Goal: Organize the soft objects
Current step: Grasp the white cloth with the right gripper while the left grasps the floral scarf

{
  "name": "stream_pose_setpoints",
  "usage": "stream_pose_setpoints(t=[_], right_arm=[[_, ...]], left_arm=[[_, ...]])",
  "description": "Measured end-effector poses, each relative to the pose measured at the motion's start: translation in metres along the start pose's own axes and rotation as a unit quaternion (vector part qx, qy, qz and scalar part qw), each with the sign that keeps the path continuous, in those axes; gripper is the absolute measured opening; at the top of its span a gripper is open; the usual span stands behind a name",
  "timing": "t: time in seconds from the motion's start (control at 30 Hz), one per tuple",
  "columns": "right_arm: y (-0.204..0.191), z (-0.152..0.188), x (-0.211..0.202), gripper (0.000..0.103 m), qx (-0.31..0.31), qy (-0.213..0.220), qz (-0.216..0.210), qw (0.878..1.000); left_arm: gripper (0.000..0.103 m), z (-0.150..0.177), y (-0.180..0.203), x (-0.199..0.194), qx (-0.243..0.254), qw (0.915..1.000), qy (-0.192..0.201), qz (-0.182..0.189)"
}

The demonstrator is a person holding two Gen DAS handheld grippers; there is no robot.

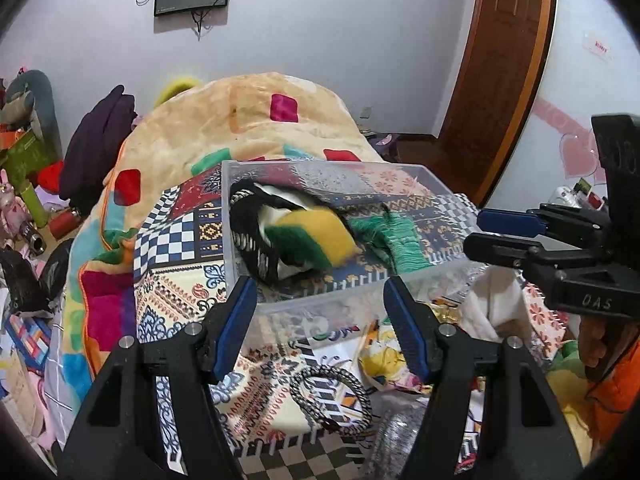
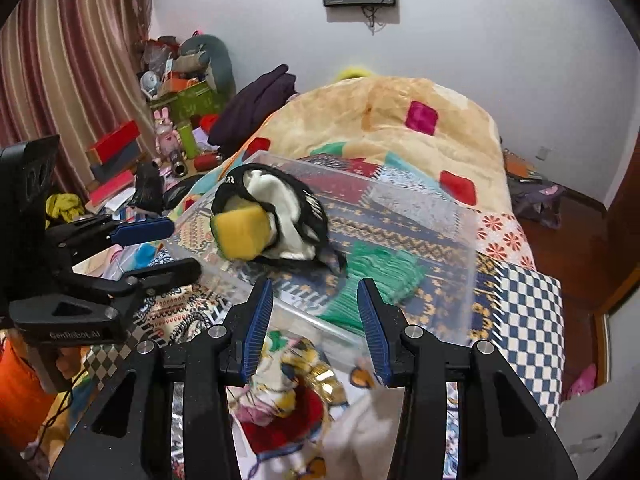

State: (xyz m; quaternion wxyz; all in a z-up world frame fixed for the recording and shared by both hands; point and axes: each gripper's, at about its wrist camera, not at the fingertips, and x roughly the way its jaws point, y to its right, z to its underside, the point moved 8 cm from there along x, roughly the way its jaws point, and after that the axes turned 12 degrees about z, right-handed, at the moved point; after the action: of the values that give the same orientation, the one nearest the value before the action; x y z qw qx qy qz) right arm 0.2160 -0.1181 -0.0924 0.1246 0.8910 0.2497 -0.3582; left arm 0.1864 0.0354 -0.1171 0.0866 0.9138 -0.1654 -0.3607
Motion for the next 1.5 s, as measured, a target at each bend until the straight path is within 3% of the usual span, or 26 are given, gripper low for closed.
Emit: stream_pose_setpoints(t=[0.23,0.33,0.4,0.5,0.93,1.03,1.1,1.2,1.33,1.5], right_arm=[[0.024,0.016,-0.024,0.041,0.013,0.011,0.035,0.999],[0.032,0.026,-0.028,0.050,0.013,0.008,0.046,0.999],[0.037,0.036,-0.030,0.062,0.020,0.003,0.054,0.998],[0.043,0.050,-0.029,0.067,0.029,-0.009,0.055,0.998],[0.043,0.094,-0.002,0.068,0.066,-0.062,0.031,0.995],[0.038,0.100,0.003,0.056,0.064,-0.070,0.027,0.995],[0.035,0.103,0.005,0.038,0.058,-0.075,0.024,0.995],[0.034,0.102,0.003,0.028,0.055,-0.070,0.028,0.996],[0.036,0.099,-0.005,0.023,0.058,-0.057,0.024,0.996],[0.039,0.093,-0.018,0.021,0.061,-0.039,0.025,0.997]], left_arm=[[0.066,0.011,0.007,-0.014,0.009,0.9998,0.013,-0.013],[0.067,0.022,0.011,-0.015,0.014,0.9998,0.009,-0.012],[0.067,0.030,0.013,-0.013,0.015,0.9998,0.004,-0.013],[0.067,0.042,0.018,-0.004,0.017,0.9997,-0.009,-0.013],[0.067,0.065,0.061,0.052,0.019,0.9965,-0.066,0.048],[0.066,0.072,0.062,0.061,0.020,0.9955,-0.079,0.048],[0.057,0.075,0.062,0.062,0.021,0.9952,-0.082,0.049],[0.044,0.077,0.062,0.062,0.020,0.9950,-0.084,0.051],[0.030,0.076,0.061,0.055,0.019,0.9957,-0.075,0.051],[0.027,0.069,0.056,0.039,0.018,0.9974,-0.054,0.045]])
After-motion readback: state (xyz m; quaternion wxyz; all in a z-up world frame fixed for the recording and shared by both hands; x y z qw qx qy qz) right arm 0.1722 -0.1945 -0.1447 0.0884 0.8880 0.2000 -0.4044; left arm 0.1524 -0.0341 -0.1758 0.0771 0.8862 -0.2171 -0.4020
